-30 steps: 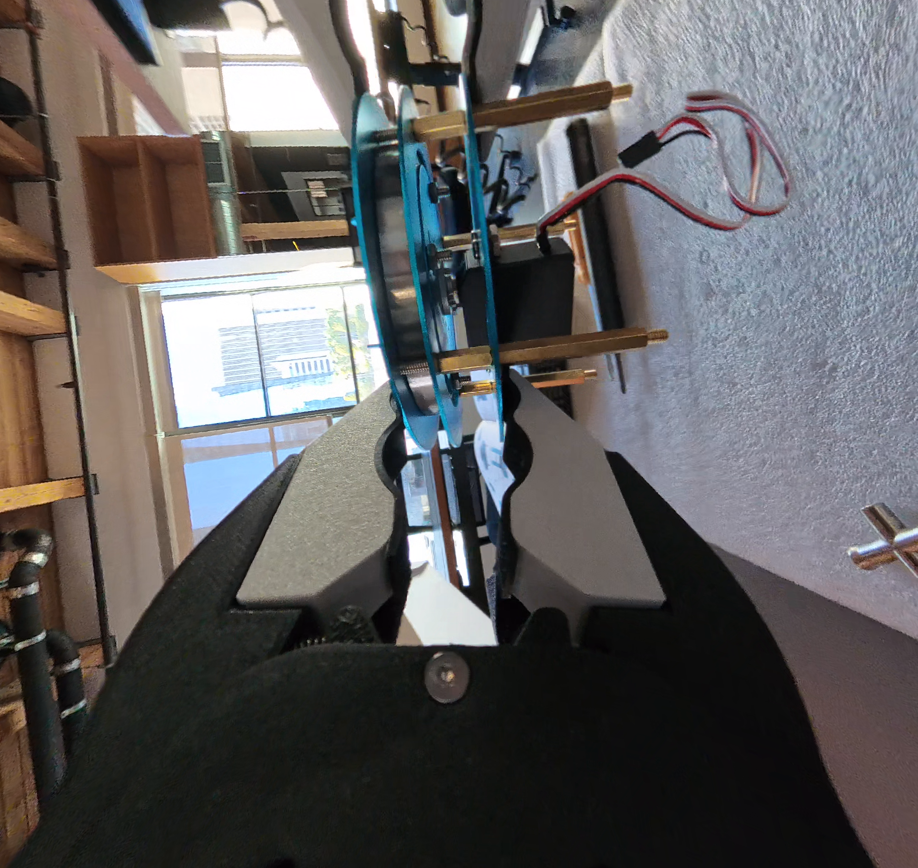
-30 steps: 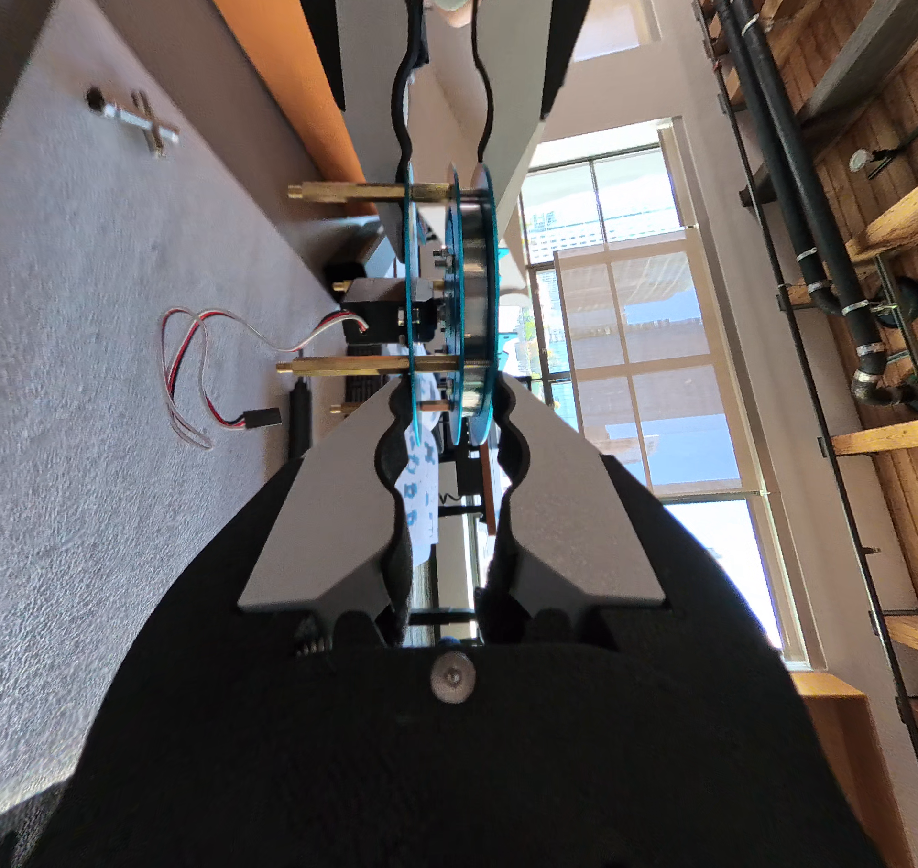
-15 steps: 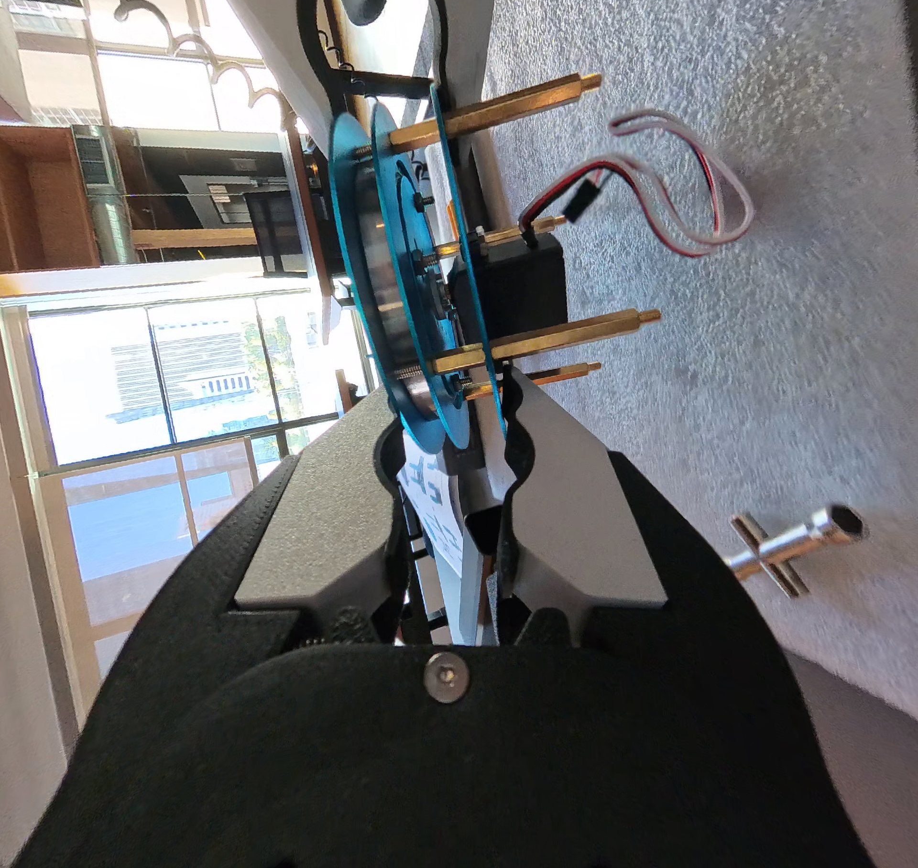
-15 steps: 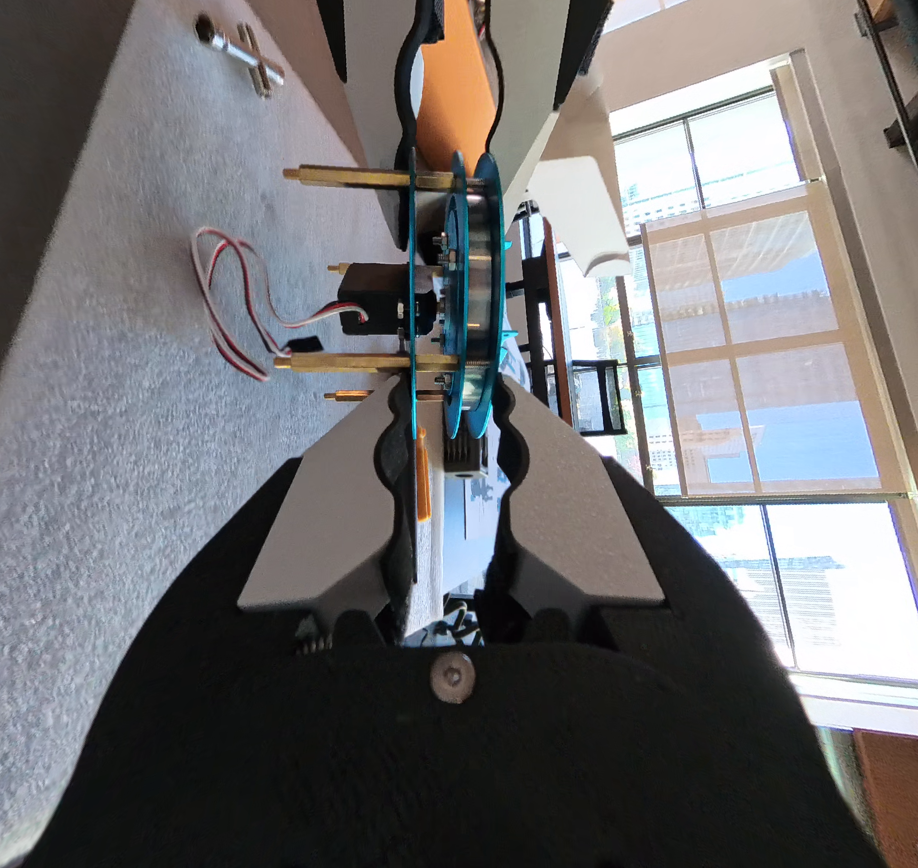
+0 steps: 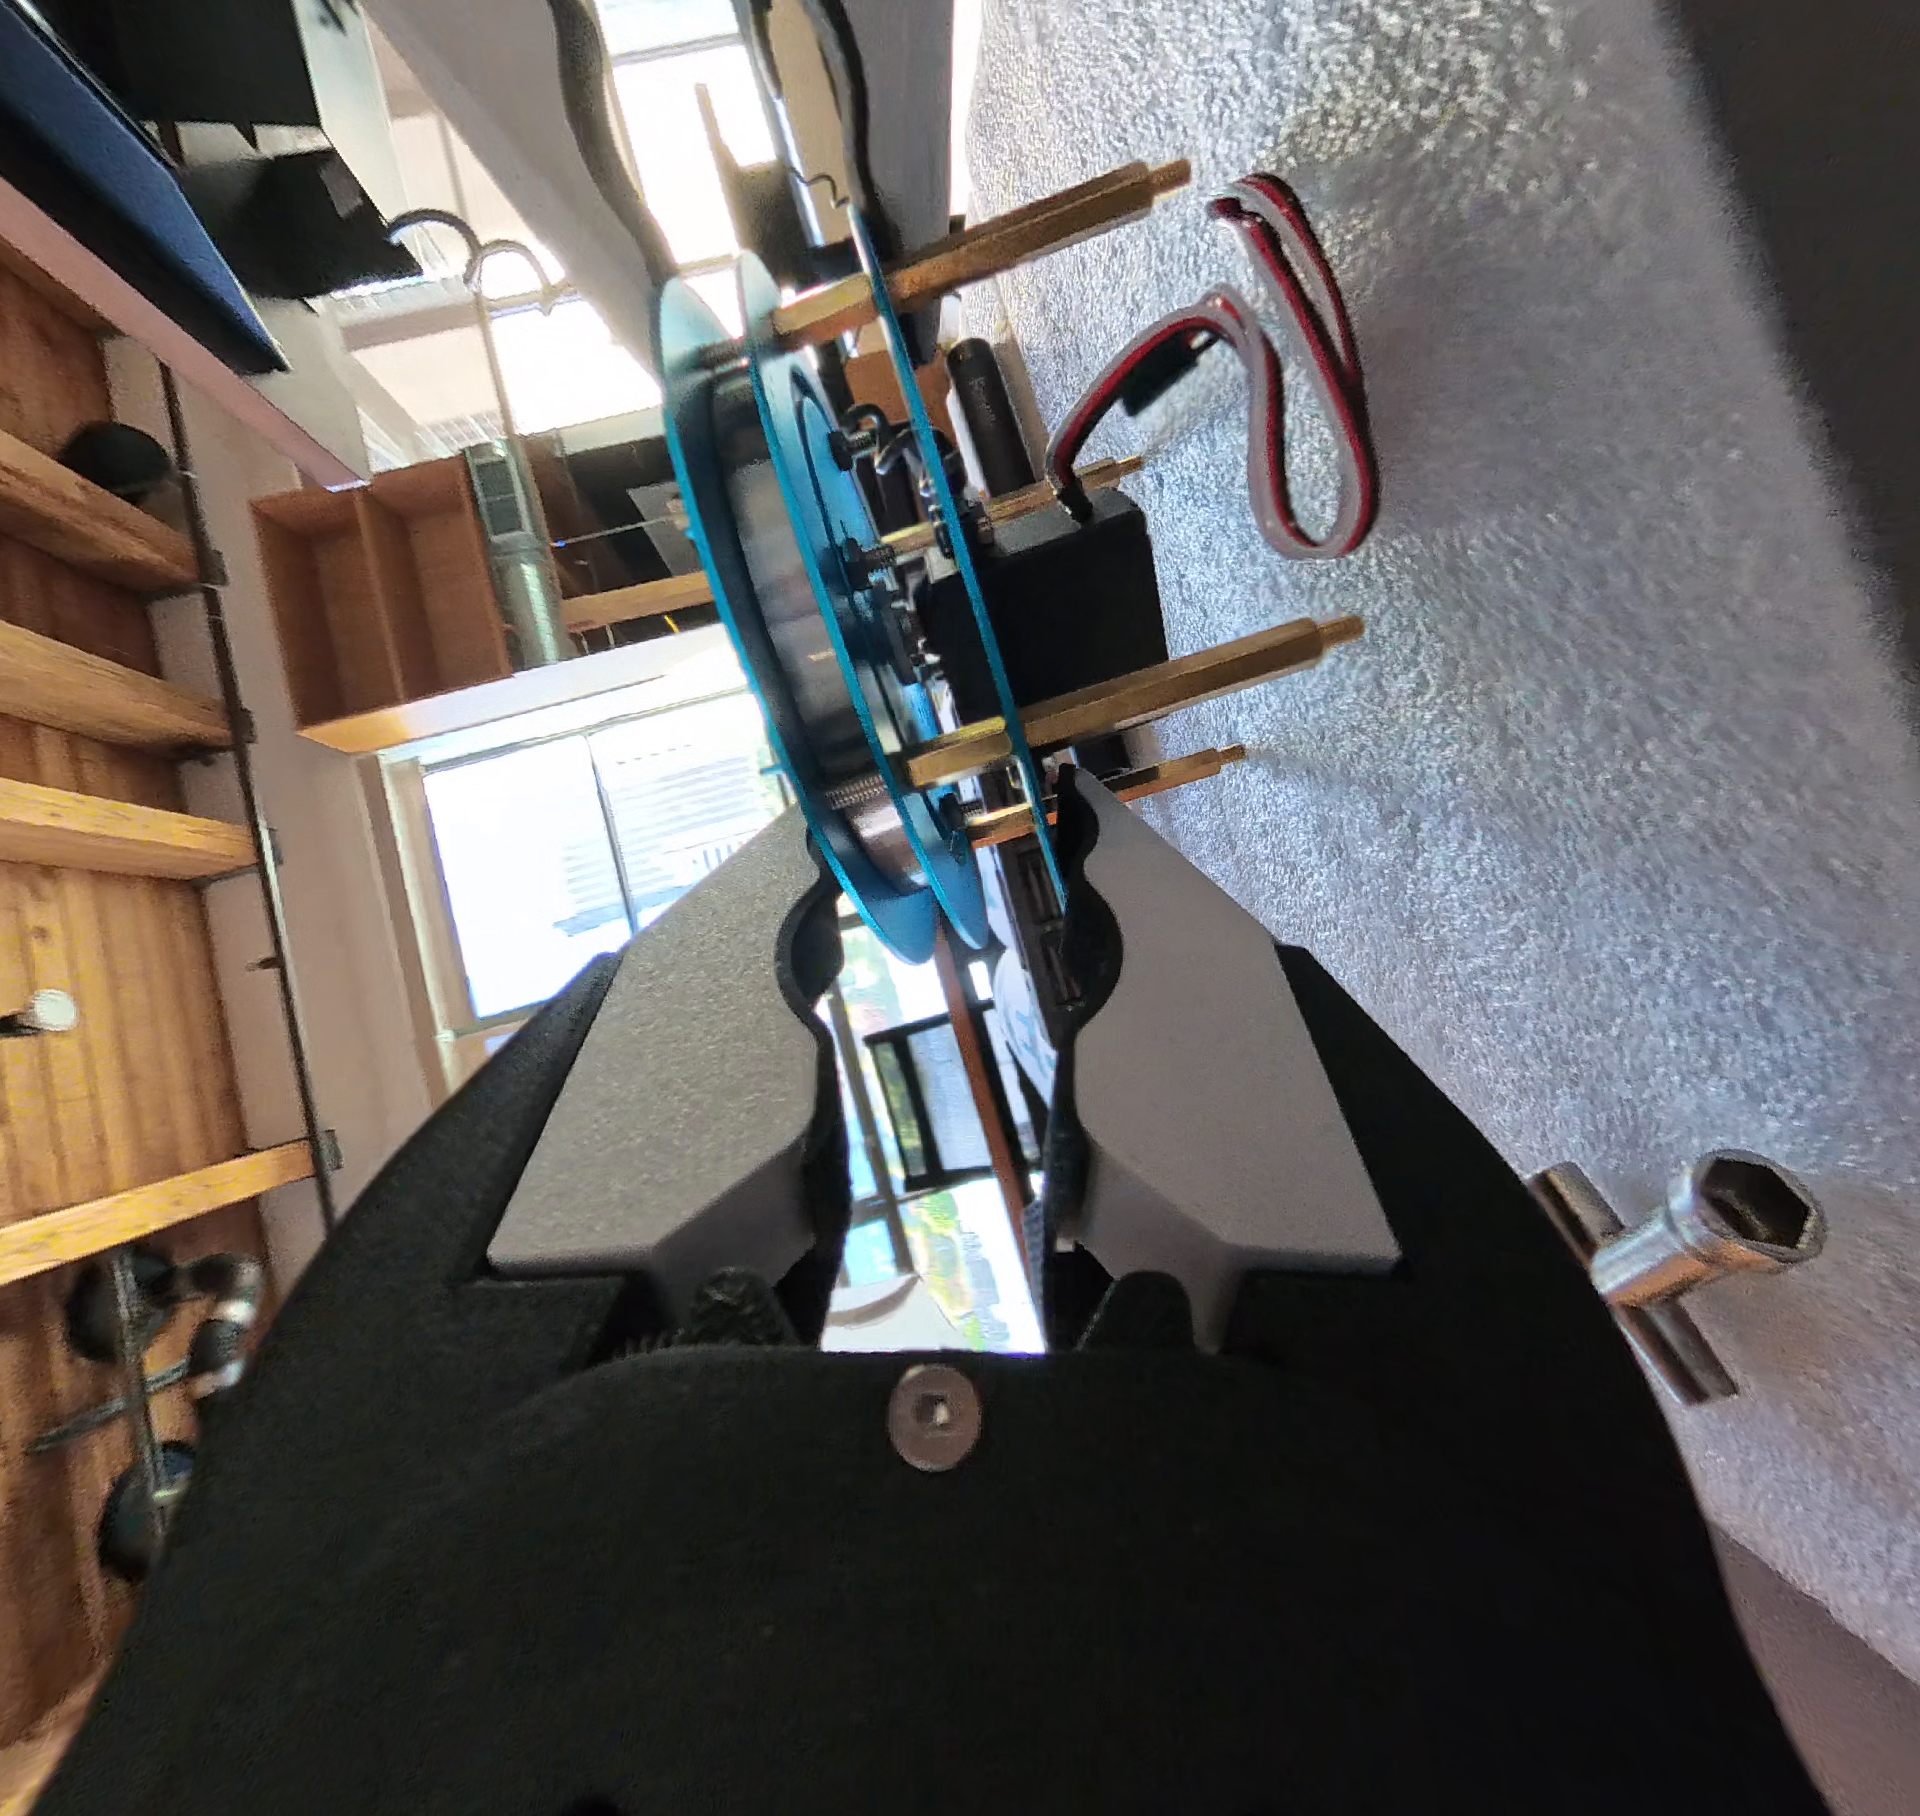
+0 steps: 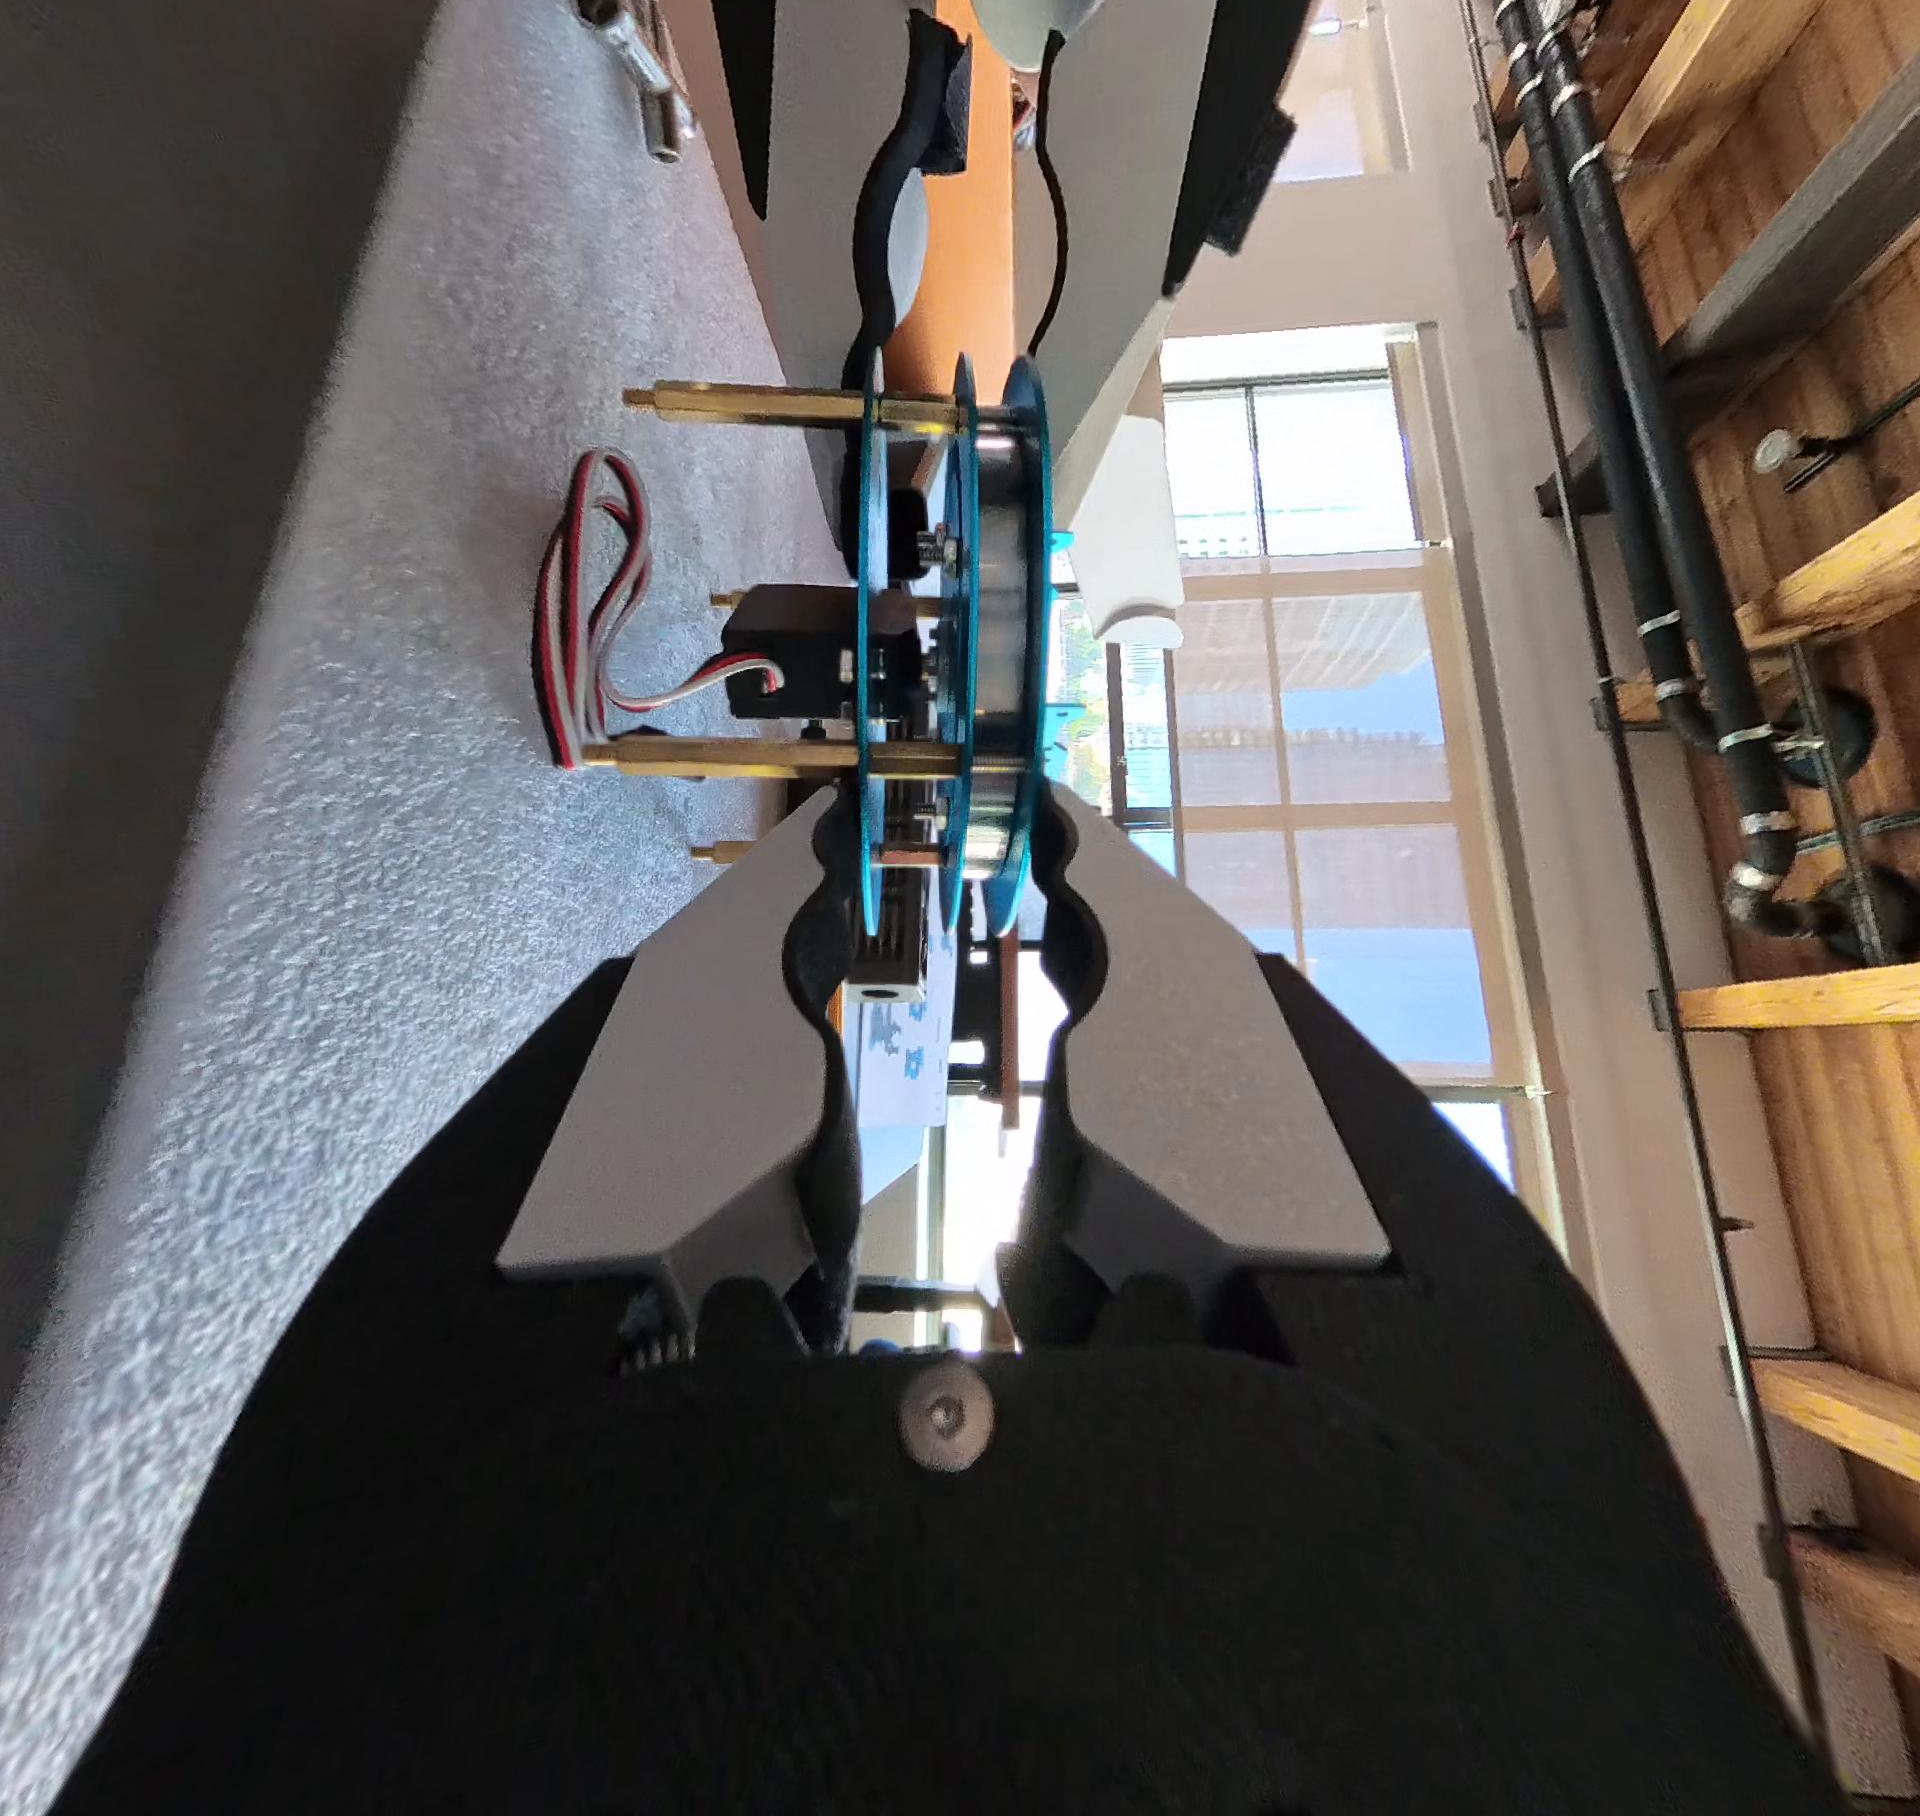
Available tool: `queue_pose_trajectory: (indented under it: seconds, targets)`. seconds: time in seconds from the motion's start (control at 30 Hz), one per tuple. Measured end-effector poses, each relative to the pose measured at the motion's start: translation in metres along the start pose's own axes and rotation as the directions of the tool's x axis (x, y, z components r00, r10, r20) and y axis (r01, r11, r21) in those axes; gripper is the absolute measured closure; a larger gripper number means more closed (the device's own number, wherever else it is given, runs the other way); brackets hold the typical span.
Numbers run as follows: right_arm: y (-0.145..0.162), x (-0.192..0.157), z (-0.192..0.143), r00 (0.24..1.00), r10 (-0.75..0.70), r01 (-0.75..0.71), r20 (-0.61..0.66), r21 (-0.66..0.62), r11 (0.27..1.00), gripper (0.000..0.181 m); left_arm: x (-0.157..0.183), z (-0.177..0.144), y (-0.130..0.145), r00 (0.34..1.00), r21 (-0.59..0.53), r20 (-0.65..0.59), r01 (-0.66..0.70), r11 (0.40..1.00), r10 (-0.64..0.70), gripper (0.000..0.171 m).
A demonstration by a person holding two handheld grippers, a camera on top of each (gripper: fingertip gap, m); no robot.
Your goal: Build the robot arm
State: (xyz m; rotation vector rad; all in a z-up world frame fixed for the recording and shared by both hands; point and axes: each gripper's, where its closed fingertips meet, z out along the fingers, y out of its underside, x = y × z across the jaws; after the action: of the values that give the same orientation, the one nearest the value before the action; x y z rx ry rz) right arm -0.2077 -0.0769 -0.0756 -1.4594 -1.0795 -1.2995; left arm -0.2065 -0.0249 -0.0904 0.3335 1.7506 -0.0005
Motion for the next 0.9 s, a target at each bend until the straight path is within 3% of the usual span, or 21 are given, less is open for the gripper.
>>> queue_pose_trajectory:
  seconds: [0.2,0.67,0.9]
  targets:
    - [-0.004,-0.002,-0.002,0.999,-0.048,0.048,0.012,0.021,0.999,0.151,0.003,-0.003,-0.002,0.999,-0.012,0.028,-0.027,1.000,0.028,0.134]
    - [-0.004,-0.009,-0.013,0.999,0.002,-0.002,0.035,-0.017,1.000,0.151,0.003,-0.004,-0.011,0.995,-0.008,0.038,-0.096,0.995,0.096,0.133]
    - [-0.006,-0.013,-0.017,1.000,-0.006,0.006,-0.018,-0.022,1.000,0.150,0.003,-0.006,-0.012,0.983,-0.022,0.099,-0.154,0.988,0.156,0.132]
